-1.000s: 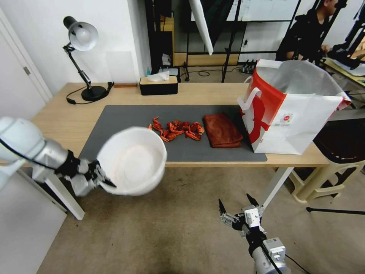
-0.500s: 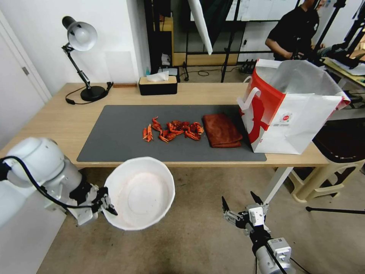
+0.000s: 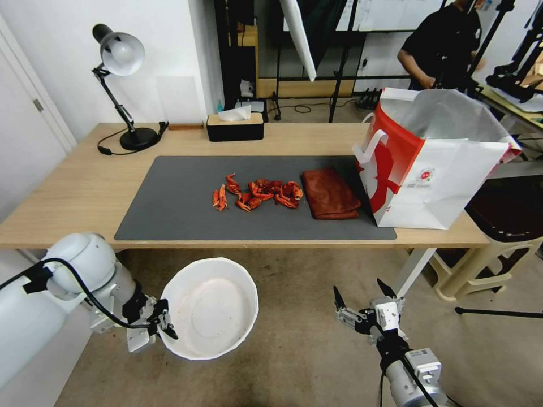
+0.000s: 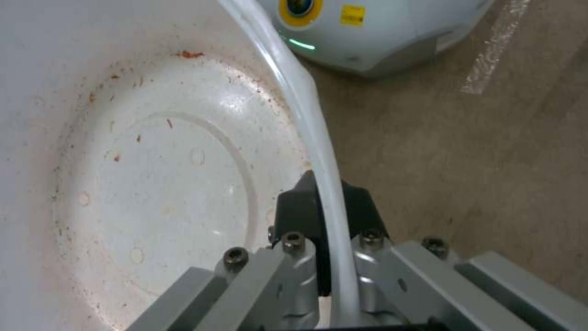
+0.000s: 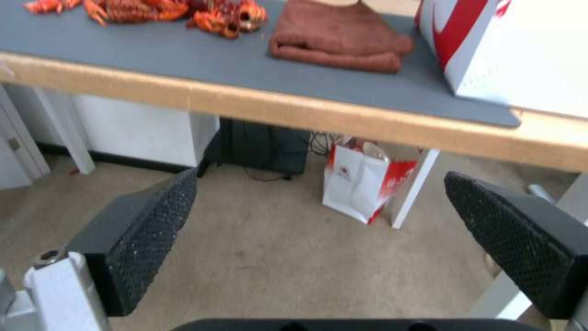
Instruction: Sweep shrimp from table into container with towel, then put container into takeout bag.
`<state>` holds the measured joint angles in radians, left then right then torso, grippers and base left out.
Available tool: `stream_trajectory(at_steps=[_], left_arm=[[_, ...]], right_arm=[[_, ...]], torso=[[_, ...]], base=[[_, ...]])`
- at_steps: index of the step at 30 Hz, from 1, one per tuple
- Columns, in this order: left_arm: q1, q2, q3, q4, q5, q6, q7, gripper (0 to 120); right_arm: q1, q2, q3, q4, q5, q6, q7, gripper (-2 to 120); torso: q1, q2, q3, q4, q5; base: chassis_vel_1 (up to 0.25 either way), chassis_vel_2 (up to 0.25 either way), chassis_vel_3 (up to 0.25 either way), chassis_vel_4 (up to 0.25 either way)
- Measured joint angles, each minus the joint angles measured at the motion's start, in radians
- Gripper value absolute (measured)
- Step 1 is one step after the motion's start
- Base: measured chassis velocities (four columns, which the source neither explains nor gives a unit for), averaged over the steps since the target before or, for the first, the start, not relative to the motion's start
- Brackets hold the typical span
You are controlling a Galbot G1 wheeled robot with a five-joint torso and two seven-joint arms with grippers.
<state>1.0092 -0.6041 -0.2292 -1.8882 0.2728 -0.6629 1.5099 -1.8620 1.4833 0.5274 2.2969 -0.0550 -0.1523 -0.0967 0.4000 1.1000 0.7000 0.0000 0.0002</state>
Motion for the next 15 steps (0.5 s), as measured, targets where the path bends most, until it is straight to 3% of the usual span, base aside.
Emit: stream_trajectory(at_steps=[15], left_arm=[[-0.071, -0.088, 0.06, 0.099, 0.042, 0.012, -0.019, 0]], right_arm=[[-0.017, 0.0, 0.002, 0.066, 0.006, -0.006, 0.0, 100]], torso=[[0.0, 0.0, 0.0, -0.0001, -0.0001]], base=[[0.0, 0.0, 0.0, 0.0]])
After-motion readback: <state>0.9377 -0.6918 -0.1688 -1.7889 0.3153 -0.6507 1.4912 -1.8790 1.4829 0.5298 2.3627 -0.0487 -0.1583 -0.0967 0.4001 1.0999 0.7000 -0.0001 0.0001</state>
